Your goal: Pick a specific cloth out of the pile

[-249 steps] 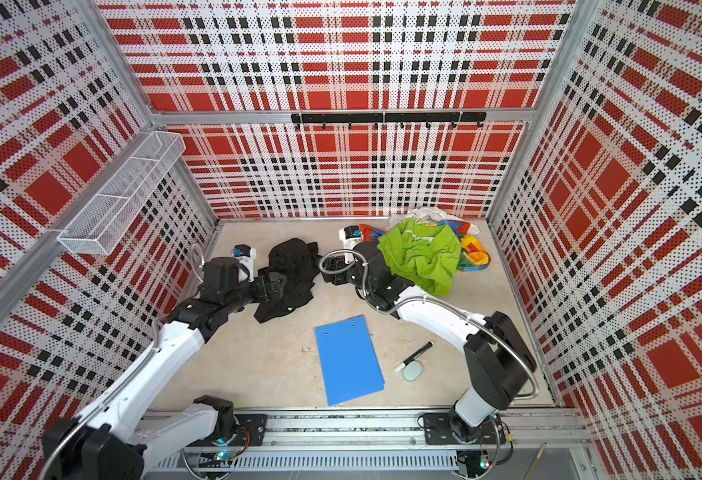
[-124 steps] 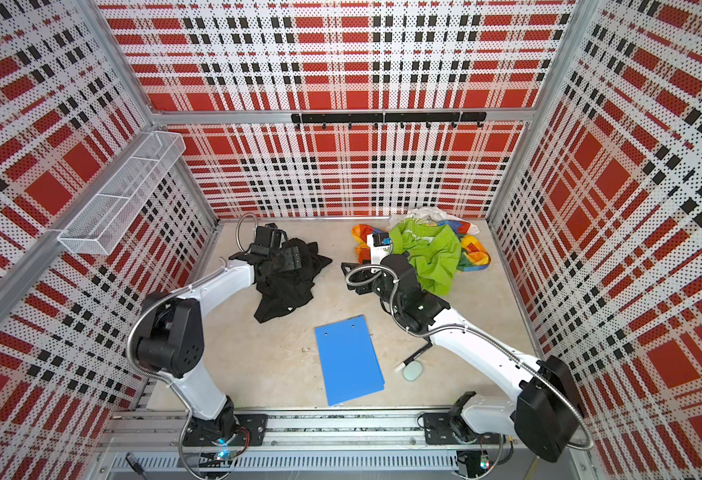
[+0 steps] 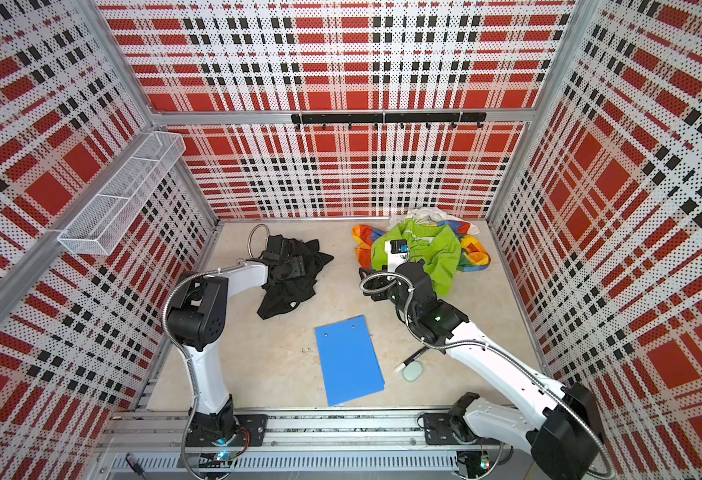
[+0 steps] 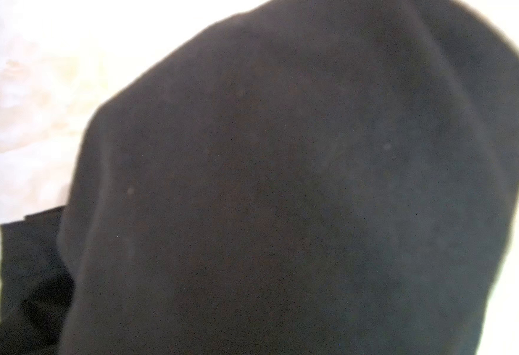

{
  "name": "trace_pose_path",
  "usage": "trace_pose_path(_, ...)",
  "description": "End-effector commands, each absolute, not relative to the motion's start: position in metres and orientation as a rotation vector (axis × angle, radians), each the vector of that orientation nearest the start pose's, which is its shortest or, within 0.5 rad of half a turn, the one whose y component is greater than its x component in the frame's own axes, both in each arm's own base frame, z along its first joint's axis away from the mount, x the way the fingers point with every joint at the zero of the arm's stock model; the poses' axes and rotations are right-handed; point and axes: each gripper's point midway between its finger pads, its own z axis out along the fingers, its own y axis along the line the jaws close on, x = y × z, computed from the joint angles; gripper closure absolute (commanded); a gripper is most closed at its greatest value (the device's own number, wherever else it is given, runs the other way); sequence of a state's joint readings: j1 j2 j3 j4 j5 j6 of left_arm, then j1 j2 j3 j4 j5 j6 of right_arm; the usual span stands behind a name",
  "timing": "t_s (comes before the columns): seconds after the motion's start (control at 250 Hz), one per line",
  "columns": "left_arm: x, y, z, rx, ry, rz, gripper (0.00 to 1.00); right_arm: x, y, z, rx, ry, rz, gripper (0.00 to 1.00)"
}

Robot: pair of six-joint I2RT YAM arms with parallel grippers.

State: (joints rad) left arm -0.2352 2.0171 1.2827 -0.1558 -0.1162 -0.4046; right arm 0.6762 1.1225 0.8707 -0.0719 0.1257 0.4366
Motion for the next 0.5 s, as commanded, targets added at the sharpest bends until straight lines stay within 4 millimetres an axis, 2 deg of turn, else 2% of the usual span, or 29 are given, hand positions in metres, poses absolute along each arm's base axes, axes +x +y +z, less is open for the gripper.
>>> trace_pose_path(0.0, 0.505, -0.106, 0.024, -0.284, 2.469, -0.172, 0.2, 0.317, 0.221, 0.281, -0.133, 1.897, 0.627, 0.25)
trace_pose_path(0.156, 0.507, -0.112, 0.02, -0.308, 2.47, -0.212, 0.18, 0.314, 0.223, 0.285, -0.168, 1.885, 0.635, 0.23)
trace_pose_path(0.324, 0.511, -0.126, 0.024, -0.282, 2.453, -0.235, 0.17, 0.297, 0.248, 0.294, -0.364, 1.857, 0.764, 0.13)
trace_pose_path(0.5, 0.52, -0.128, 0.029, -0.298, 2.445, -0.265, 0.14, 0.295, 0.244, 0.295, -0.36, 1.849, 0.755, 0.06)
